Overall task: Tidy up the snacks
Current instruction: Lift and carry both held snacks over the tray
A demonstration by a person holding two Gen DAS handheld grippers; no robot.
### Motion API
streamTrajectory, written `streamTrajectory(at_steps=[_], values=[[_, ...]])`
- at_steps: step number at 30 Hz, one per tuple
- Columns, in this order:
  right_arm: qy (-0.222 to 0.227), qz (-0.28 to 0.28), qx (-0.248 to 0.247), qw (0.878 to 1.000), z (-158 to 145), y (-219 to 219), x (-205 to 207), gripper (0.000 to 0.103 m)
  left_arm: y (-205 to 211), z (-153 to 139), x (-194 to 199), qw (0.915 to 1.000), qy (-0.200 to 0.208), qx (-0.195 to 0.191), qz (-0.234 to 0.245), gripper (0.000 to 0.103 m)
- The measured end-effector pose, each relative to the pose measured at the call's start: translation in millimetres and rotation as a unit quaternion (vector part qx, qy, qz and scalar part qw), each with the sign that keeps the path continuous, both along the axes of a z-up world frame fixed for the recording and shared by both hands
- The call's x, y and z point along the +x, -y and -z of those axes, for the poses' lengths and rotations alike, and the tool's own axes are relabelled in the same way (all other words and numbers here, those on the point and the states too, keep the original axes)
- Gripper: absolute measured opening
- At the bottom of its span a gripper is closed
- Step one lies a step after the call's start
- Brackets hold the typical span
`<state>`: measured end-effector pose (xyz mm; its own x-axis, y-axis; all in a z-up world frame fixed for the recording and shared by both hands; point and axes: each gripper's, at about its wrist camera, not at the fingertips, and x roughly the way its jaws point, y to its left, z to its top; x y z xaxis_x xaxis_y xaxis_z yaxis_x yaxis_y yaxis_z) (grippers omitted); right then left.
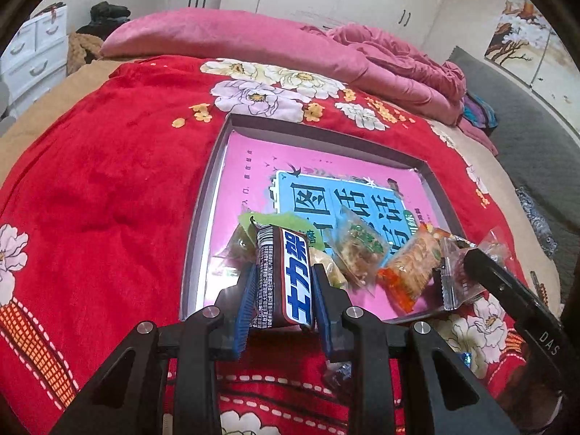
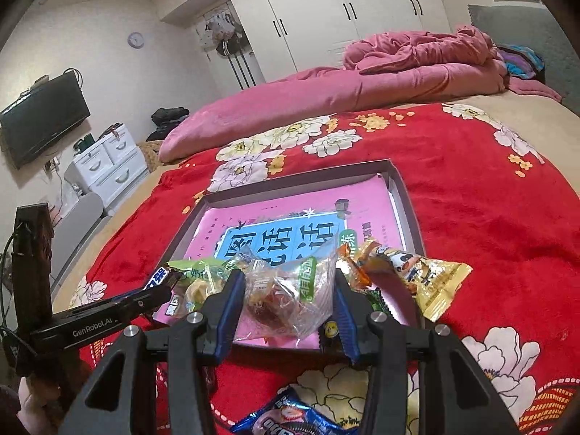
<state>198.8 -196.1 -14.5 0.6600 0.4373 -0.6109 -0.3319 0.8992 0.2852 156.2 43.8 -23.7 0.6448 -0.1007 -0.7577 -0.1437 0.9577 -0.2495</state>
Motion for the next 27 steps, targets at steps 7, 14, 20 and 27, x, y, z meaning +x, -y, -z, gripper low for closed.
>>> streamTrajectory(at_steps=[7, 14, 20, 27], values=[[-0.007, -0.011, -0.018, 1.0, 8.0, -15.1, 9.5, 0.047, 1.3, 8.2, 8.4, 0.9999, -0.013, 0.005, -0.001, 0.031], [-0.009, -0.025, -0.025, 0.999, 12.0, -27.2, 10.0, 0.047, 1.6, 12.8, 12.0, 0.9998, -0.02, 0.006, -0.002, 0.031], [-0.013, -0.032, -0.021, 0.999, 13.0, -29.3, 9.7, 0.047, 4.0, 13.5, 12.6, 0.9998, -0.02, 0.004, 0.005, 0.031], [-0.012, -0.045, -0.029, 0.998, 14.6, -37.0, 8.2, 0.047, 6.5, 15.2, 13.5, 0.9997, -0.021, 0.003, 0.01, 0.031]])
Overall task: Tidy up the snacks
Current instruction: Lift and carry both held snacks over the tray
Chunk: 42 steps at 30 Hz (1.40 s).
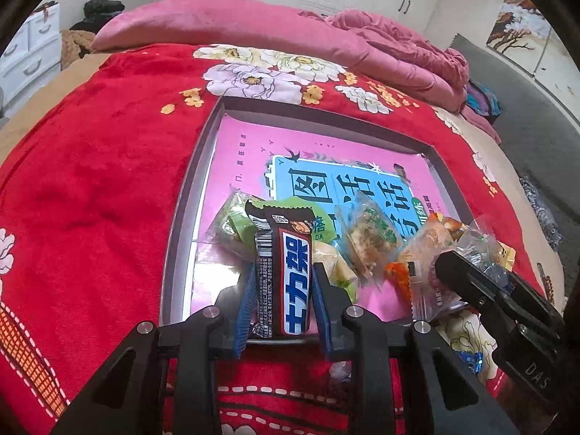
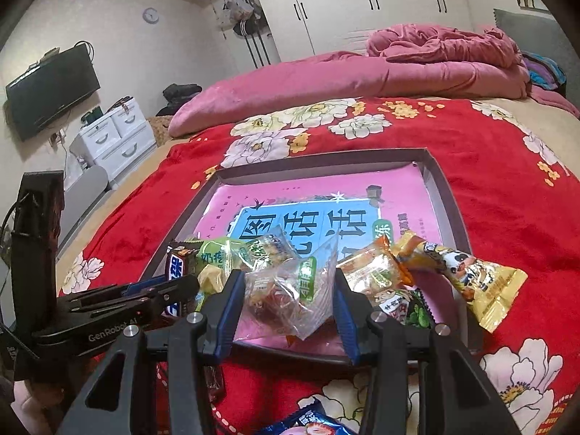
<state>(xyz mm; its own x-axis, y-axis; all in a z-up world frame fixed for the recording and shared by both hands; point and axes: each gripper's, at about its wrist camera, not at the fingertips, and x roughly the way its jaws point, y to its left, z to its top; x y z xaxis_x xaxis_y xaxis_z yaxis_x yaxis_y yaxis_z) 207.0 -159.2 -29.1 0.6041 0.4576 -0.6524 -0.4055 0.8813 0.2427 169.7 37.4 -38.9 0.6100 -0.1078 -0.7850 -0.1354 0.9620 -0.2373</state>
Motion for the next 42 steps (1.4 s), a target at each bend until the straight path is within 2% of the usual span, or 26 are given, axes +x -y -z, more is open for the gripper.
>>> streamTrajectory(at_steps=[20, 42], values=[[0.004, -0.037, -0.023, 0.999, 9.6, -25.7, 4.0, 0.047, 1.0, 1.3, 0.5, 1.0, 0.0, -0.002, -0.002, 0.031], [0.002, -0.005, -0.032, 0.999, 10.8, -10.1, 10.6, 0.051, -3.5, 3.4, 2.0, 0.9999, -0.004, -0.011, -0.01, 0.031]])
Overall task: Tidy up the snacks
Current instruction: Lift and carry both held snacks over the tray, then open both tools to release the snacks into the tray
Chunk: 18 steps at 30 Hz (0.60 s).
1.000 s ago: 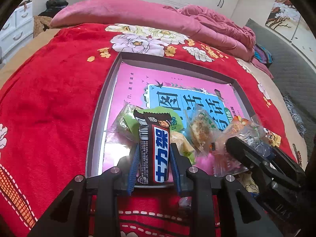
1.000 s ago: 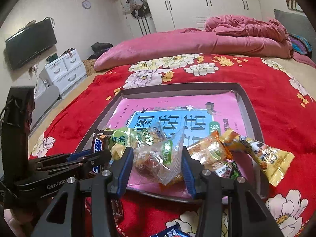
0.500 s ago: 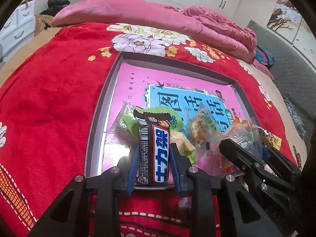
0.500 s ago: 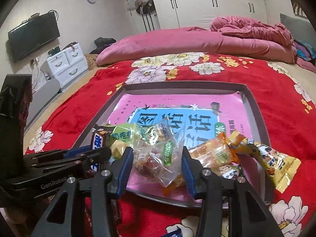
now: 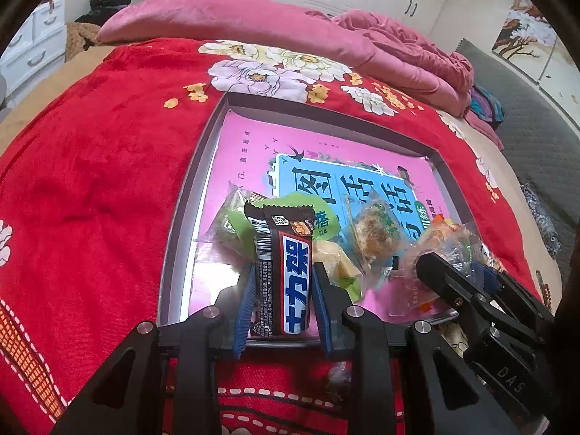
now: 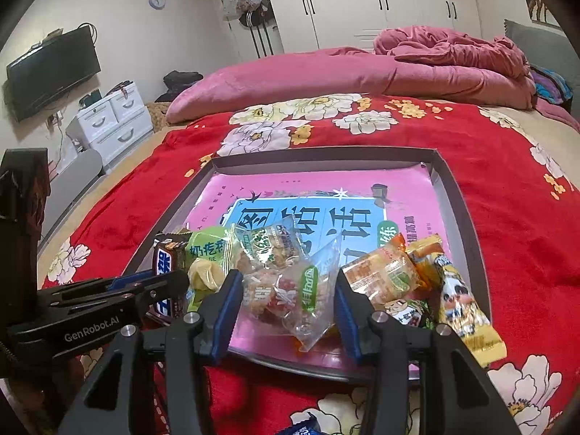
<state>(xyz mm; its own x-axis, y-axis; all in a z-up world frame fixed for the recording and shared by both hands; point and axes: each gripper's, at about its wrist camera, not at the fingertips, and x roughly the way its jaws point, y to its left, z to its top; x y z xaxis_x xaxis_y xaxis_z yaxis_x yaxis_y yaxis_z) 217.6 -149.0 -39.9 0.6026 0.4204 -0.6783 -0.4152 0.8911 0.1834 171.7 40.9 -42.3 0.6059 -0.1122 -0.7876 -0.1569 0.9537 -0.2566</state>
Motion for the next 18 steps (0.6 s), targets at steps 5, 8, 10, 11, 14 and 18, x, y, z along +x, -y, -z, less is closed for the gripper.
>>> streamTrajectory(at_steps=[5, 8, 10, 11, 14, 18], values=[[-0.003, 0.005, -0.003, 1.0, 0.3, 3.2, 0.5, 0.057, -1.1, 0.4, -0.1, 1.0, -0.001, -0.002, -0.002, 0.031], [0.002, 0.007, -0.008, 1.0, -1.6, 4.5, -0.9, 0.059, -1.1, 0.3, -0.1, 1.0, -0.001, -0.002, -0.002, 0.031], [0.007, 0.009, -0.008, 1.0, -3.1, 6.3, -1.4, 0.059, -1.2, 0.2, -0.4, 1.0, -0.001, -0.002, -0.001, 0.031], [0.009, 0.011, -0.007, 1.0, -4.3, 7.7, -2.0, 0.059, -1.2, 0.2, -0.5, 1.0, -0.001, -0.001, -0.001, 0.031], [0.012, 0.017, -0.003, 1.0, -6.7, 11.8, -3.1, 0.06, -1.2, 0.3, -0.9, 1.0, -0.001, -0.002, 0.0, 0.031], [0.013, 0.026, 0.002, 1.0, -9.0, 18.4, -3.3, 0.062, -1.0, 0.1, -1.1, 1.0, -0.002, 0.0, -0.001, 0.037]])
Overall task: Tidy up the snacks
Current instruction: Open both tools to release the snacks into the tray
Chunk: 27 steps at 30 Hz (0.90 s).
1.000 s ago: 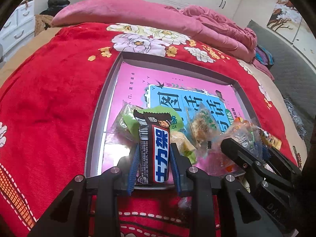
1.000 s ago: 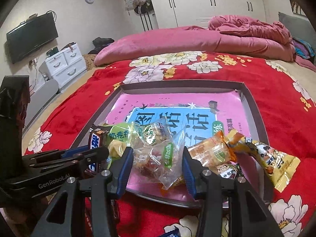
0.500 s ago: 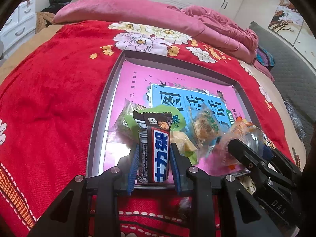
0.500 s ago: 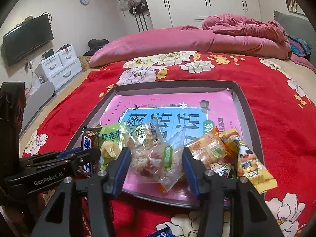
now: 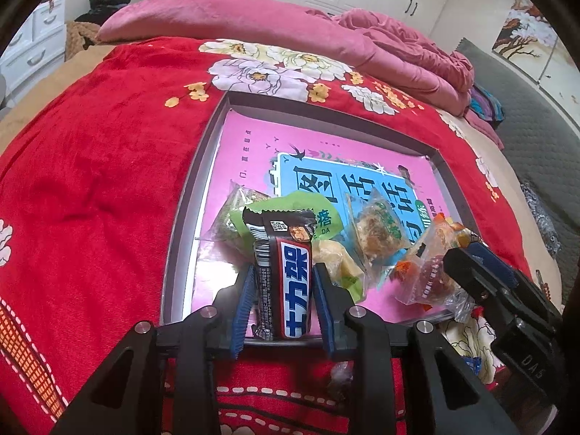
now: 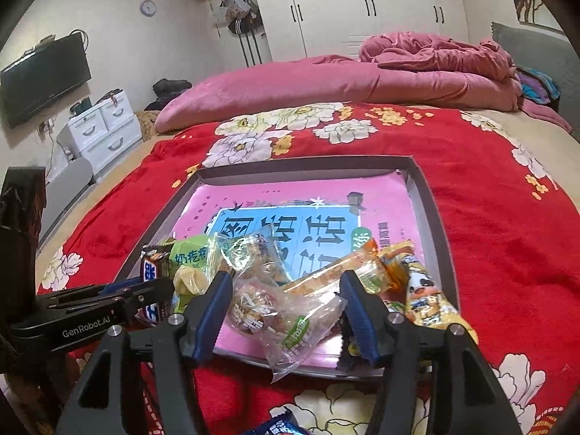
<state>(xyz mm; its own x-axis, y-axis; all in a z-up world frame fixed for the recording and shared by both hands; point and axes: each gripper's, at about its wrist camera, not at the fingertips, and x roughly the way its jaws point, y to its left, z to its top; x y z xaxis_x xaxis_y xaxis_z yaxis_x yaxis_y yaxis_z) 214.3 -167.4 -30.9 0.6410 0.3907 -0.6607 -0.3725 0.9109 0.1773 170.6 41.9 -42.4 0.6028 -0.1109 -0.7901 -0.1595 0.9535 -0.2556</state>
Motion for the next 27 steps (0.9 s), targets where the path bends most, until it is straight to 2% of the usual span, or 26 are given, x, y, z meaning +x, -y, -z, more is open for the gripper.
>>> streamTrajectory(at_steps=[2, 7, 12, 15, 23, 27], values=[[0.001, 0.004, 0.002, 1.0, -0.9, 1.8, -0.3, 0.063, 0.3, 0.1, 0.2, 1.0, -0.001, 0.0, 0.0, 0.043], [0.005, 0.006, 0.002, 1.0, -2.4, 3.9, -1.2, 0.064, -0.5, 0.2, -0.1, 1.0, -0.003, 0.002, -0.002, 0.045], [0.005, 0.007, 0.001, 1.0, -3.5, 3.8, -2.0, 0.067, -2.9, 0.6, -0.3, 1.0, -0.006, 0.001, -0.008, 0.054], [0.009, 0.009, 0.001, 1.0, -4.6, 4.2, -3.1, 0.067, -4.0, -0.4, -1.3, 1.0, -0.003, 0.001, -0.009, 0.056], [0.025, 0.015, 0.007, 1.0, -11.9, 8.2, -7.4, 0.074, -1.7, -8.0, -5.7, 0.9998, 0.015, 0.009, -0.005, 0.066], [0.032, 0.016, 0.008, 0.999, -16.2, 9.7, -10.5, 0.075, -0.3, -14.2, -9.2, 0.9995, 0.027, 0.017, -0.005, 0.067]])
